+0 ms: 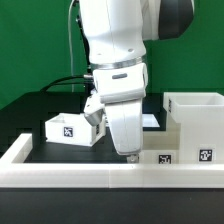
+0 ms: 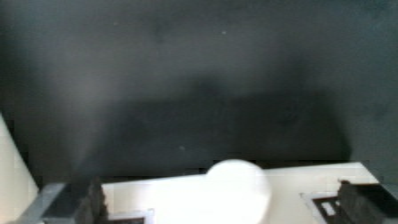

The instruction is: Assemble drawer

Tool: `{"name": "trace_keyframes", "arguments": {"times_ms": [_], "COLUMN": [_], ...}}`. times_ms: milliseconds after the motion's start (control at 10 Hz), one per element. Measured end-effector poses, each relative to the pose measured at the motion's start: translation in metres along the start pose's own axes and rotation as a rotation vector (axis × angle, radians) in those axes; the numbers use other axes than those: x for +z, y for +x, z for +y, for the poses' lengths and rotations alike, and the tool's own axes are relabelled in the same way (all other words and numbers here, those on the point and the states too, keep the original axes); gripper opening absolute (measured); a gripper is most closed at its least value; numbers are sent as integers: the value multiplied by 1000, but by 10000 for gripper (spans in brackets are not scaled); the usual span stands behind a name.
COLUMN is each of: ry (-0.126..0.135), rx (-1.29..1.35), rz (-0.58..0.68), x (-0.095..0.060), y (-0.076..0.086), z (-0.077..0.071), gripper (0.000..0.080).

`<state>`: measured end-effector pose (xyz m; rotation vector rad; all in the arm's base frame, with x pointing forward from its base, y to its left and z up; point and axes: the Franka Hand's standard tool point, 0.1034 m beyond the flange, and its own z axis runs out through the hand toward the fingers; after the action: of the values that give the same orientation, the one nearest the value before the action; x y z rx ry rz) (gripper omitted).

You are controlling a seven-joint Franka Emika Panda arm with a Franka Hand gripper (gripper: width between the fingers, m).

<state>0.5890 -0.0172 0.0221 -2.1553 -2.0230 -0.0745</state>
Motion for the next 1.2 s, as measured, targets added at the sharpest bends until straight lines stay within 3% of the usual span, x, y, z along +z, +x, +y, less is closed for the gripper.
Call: {"name": "trace_keyframes", "arguments": {"times_ms": [300,500,700,800,1200], "ry": [1,6,34,20,23], "rx": [0,-40,-126,-126,-104], "rz": [0,-5,-18,-23,-19], "x": [0,2,4,4,6], "y": [0,14,26,25,32], "z": [0,2,8,10,9], "gripper": [648,648,648,648,648]}}
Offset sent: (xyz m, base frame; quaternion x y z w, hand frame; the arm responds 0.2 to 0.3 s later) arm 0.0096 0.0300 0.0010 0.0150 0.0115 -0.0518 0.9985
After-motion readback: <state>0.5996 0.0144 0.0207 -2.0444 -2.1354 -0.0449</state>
